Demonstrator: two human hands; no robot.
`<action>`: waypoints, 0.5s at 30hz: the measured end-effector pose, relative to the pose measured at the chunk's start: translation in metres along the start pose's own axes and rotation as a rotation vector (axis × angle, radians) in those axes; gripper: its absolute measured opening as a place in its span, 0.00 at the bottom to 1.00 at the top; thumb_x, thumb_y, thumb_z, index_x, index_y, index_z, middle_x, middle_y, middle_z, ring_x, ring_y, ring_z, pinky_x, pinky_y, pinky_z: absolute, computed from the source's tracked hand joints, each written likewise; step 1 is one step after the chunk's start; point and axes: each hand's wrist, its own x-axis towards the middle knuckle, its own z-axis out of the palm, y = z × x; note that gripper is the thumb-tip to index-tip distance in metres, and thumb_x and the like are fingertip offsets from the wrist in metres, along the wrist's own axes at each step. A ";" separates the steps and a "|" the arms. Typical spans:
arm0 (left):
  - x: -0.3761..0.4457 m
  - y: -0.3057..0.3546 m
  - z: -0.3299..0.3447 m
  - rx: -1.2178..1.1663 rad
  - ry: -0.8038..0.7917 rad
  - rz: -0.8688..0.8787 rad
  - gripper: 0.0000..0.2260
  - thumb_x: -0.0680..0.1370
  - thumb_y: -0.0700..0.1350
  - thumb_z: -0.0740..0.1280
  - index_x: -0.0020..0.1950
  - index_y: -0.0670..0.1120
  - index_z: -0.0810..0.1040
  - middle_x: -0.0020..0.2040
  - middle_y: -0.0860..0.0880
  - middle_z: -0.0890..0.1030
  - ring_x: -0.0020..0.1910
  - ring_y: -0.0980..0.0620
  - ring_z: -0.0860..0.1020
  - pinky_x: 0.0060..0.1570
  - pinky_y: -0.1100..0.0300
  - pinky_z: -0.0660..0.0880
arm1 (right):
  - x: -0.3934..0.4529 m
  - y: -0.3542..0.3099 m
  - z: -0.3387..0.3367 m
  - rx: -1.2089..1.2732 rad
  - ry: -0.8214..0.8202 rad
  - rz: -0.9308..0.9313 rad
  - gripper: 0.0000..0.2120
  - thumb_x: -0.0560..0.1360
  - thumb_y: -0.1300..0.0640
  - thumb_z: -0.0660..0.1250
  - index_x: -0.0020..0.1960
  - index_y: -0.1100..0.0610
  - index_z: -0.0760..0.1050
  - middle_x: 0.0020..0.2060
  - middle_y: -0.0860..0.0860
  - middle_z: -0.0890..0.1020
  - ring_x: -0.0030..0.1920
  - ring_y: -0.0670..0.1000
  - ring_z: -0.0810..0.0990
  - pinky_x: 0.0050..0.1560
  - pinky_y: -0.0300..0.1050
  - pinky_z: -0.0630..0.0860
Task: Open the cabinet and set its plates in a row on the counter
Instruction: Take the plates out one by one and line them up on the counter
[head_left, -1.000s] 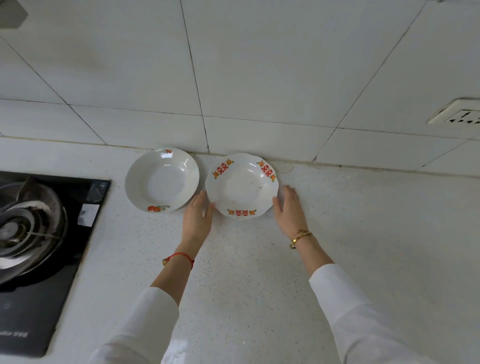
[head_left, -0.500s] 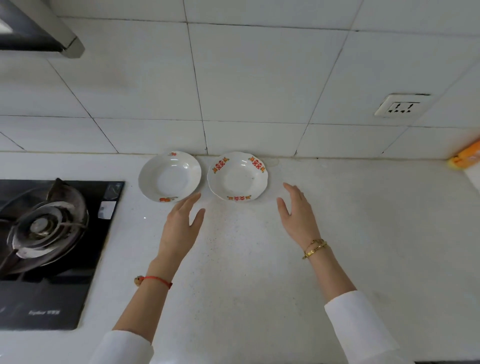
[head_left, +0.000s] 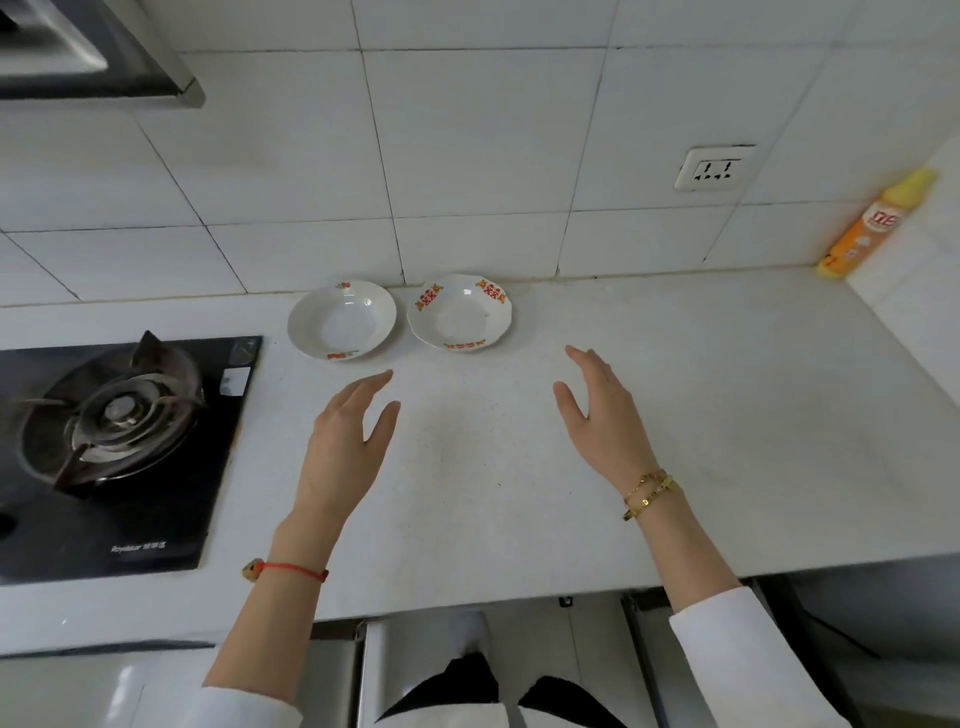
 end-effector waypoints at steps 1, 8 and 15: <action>-0.010 0.003 -0.002 -0.007 0.010 0.008 0.17 0.80 0.47 0.65 0.69 0.47 0.74 0.65 0.49 0.78 0.63 0.47 0.77 0.63 0.53 0.73 | -0.009 0.000 -0.003 -0.002 0.002 -0.006 0.23 0.82 0.51 0.57 0.75 0.53 0.60 0.76 0.55 0.62 0.78 0.54 0.55 0.74 0.48 0.57; -0.093 0.026 -0.009 0.001 0.063 0.041 0.16 0.80 0.47 0.64 0.68 0.47 0.75 0.64 0.49 0.78 0.63 0.50 0.76 0.63 0.62 0.69 | -0.085 0.008 -0.024 0.009 -0.011 -0.082 0.23 0.82 0.51 0.57 0.75 0.53 0.61 0.76 0.53 0.62 0.78 0.51 0.56 0.71 0.39 0.53; -0.204 0.059 -0.008 -0.023 0.062 0.004 0.16 0.81 0.46 0.63 0.69 0.47 0.74 0.65 0.51 0.78 0.65 0.53 0.75 0.65 0.64 0.66 | -0.188 0.031 -0.047 0.012 -0.086 -0.078 0.23 0.82 0.50 0.56 0.76 0.51 0.59 0.77 0.53 0.60 0.78 0.49 0.54 0.73 0.39 0.53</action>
